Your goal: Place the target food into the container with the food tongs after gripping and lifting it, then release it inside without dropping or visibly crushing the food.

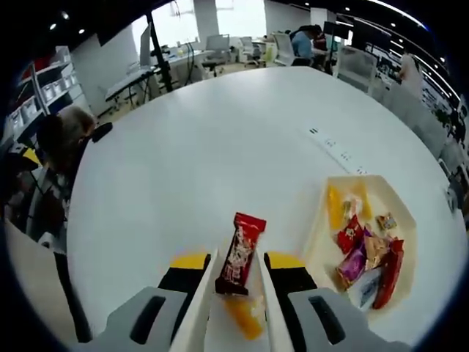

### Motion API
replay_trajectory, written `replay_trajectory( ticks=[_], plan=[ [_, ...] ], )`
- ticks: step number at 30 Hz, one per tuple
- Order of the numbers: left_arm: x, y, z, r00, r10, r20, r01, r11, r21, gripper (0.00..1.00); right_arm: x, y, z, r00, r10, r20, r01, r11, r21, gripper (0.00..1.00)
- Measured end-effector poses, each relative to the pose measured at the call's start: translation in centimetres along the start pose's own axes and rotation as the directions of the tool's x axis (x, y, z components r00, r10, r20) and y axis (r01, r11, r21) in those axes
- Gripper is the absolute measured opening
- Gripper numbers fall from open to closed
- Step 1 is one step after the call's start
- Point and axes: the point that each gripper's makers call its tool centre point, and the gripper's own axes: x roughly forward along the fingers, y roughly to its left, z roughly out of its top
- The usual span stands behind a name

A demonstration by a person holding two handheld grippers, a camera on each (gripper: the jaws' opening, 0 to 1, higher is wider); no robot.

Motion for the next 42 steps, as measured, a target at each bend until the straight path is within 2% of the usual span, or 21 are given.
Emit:
replay_trajectory(
  ticks=[13, 17, 42],
  plan=[
    [0.0, 0.3, -0.3, 1.0, 0.009, -0.006, -0.009, 1.0, -0.013, 0.64, 1.0, 0.1, -0.2, 1.0, 0.006, -0.02, -0.006, 1.0, -0.002, 0.29],
    [0.0, 0.4, -0.3, 1.0, 0.012, -0.008, -0.012, 1.0, -0.015, 0.64, 1.1, -0.2, -0.6, 0.999, -0.012, -0.04, 0.012, 1.0, -0.004, 0.28],
    [0.2, 0.7, -0.1, 1.0, 0.014, -0.011, -0.014, 1.0, -0.015, 0.64, 2.3, -0.8, -1.0, 0.998, -0.008, -0.058, 0.008, 1.0, -0.005, 0.28]
  ],
)
